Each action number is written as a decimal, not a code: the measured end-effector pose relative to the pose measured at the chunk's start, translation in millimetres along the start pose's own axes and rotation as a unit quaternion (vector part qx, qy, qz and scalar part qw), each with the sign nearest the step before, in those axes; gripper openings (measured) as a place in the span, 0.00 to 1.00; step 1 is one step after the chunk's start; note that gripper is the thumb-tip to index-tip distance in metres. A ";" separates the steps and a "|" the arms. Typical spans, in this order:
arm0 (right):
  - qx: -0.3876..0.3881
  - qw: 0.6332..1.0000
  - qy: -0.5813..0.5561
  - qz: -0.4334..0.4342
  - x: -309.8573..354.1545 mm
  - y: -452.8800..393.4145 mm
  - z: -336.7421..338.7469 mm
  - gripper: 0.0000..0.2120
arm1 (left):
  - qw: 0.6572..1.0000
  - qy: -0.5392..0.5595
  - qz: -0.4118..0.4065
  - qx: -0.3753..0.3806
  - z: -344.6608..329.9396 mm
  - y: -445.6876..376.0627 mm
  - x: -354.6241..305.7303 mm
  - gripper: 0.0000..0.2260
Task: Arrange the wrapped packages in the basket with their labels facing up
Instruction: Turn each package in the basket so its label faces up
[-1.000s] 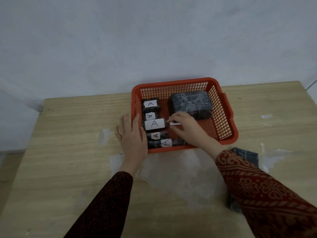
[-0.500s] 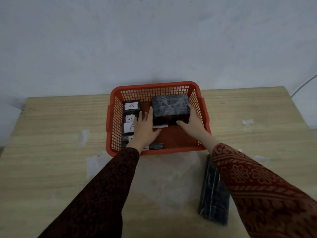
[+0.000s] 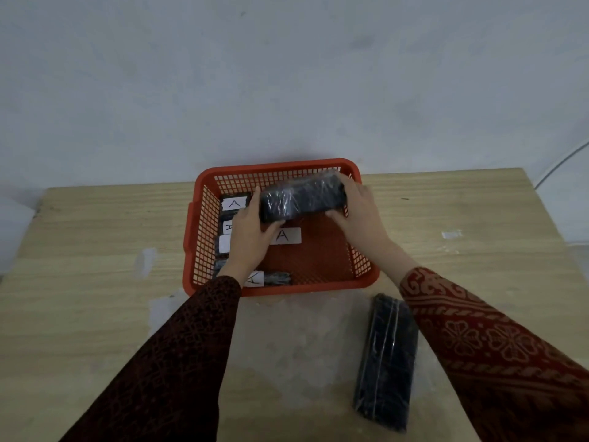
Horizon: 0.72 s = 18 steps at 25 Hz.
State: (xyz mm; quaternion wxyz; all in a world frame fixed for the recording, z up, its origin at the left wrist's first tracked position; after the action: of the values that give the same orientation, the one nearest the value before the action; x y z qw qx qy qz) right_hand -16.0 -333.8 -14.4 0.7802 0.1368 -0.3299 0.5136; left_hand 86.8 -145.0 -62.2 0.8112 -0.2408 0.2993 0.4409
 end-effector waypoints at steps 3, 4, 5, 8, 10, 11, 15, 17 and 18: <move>0.016 1.000 -0.008 -0.003 -5.6 -22.3 12.2 0.24 | 0.999 0.020 -0.020 -0.016 6.8 -6.6 -6.5 0.26; 0.018 1.000 -0.002 -0.004 -7.2 -26.7 13.5 0.23 | 0.999 0.020 -0.026 -0.021 8.2 -8.1 -9.3 0.25; 0.021 1.000 0.003 -0.008 -8.2 -29.7 13.6 0.22 | 0.999 0.019 -0.024 -0.023 8.9 -9.7 -10.8 0.24; 0.034 0.999 0.002 -0.029 -9.5 -31.0 8.5 0.20 | 0.999 0.002 -0.003 -0.041 7.8 -13.1 -10.1 0.20; 0.031 0.999 -0.009 -0.036 -7.6 -29.4 4.7 0.21 | 0.998 0.000 0.014 -0.059 6.0 -14.7 -9.8 0.17; 0.029 0.999 -0.007 -0.035 -5.9 -28.4 2.6 0.23 | 0.997 0.001 0.027 -0.067 4.7 -15.5 -9.6 0.16; 0.068 0.996 0.043 -0.043 -5.7 -18.2 -14.1 0.34 | 0.993 0.037 0.091 -0.072 -4.6 -19.9 -9.5 0.19; 0.123 0.988 0.072 -0.057 -10.3 -13.5 -26.1 0.35 | 0.994 0.051 0.083 -0.053 -11.3 -19.3 -11.3 0.22; 0.151 0.983 0.086 -0.059 -13.2 -12.4 -32.4 0.36 | 0.995 0.049 0.073 -0.035 -16.0 -16.4 -12.0 0.23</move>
State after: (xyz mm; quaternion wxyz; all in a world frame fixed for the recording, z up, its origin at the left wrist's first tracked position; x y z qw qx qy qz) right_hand 3.9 -330.6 -45.5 0.8048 0.2275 -0.1712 0.5208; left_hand 91.4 -170.4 -63.0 0.7521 -0.2679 0.3396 0.4973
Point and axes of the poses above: each hand's wrist, its own y-axis away from the middle knuckle, its own z-axis out of the back of the hand, x = y × z, the point moved 2 cm from there along -y, towards the middle knuckle, and after that the axes turned 2 degrees about -z, right-handed, at the moved point
